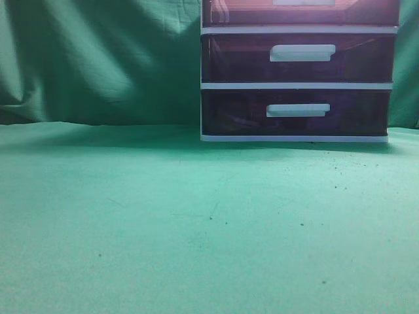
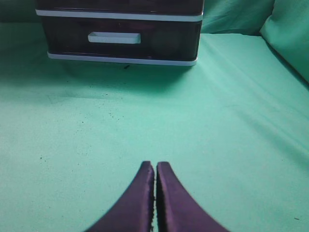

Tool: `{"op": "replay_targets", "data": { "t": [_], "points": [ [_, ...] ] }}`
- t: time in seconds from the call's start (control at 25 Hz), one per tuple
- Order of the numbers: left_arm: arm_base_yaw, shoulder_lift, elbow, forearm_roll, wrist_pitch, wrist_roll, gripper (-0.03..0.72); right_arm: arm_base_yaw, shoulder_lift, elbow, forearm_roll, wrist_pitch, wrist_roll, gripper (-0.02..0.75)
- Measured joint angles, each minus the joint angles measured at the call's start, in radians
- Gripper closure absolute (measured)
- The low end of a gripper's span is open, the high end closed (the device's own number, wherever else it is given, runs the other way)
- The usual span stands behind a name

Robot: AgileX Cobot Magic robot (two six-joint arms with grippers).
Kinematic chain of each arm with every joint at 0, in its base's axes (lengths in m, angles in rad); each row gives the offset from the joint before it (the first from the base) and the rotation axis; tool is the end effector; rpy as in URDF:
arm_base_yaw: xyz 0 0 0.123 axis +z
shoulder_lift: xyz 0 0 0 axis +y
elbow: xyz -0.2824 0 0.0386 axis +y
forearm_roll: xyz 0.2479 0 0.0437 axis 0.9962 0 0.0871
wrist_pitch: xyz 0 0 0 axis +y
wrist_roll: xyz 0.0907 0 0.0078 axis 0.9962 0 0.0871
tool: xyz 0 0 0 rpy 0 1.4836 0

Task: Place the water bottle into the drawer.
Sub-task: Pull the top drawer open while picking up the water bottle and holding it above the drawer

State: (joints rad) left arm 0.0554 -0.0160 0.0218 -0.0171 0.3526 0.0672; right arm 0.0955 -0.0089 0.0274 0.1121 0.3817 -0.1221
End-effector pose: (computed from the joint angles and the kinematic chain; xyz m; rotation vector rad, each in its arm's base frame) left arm 0.0528 0.0024 0.1748 0.0002 1.8425 0.0691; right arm 0.0519 0.0088 0.1703 -0.1353 1.8775 0.0924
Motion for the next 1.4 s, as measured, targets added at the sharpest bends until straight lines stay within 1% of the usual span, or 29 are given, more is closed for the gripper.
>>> {"op": "replay_targets", "data": {
  "t": [1.0,1.08,1.16,1.24,1.32,1.4],
  "points": [
    [0.000,0.000,0.000,0.000,0.000,0.002,0.688,0.000,0.000,0.000,0.000,0.000,0.000,0.738],
    [0.000,0.000,0.000,-0.005,-0.025,0.000,0.688,0.000,0.000,0.000,0.000,0.000,0.000,0.738],
    [0.000,0.000,0.000,-0.047,-0.098,-0.014,0.688,0.000,0.000,0.000,0.000,0.000,0.000,0.738],
    [0.000,0.000,0.000,-0.144,-0.221,-0.018,0.688,0.000,0.000,0.000,0.000,0.000,0.000,0.738],
    [0.000,0.000,0.000,-0.213,-0.318,-0.018,0.688,0.000,0.000,0.000,0.000,0.000,0.000,0.738],
    [0.000,0.000,0.000,-0.241,-0.387,-0.018,0.688,0.000,0.000,0.000,0.000,0.000,0.000,0.738]
  ]
}}
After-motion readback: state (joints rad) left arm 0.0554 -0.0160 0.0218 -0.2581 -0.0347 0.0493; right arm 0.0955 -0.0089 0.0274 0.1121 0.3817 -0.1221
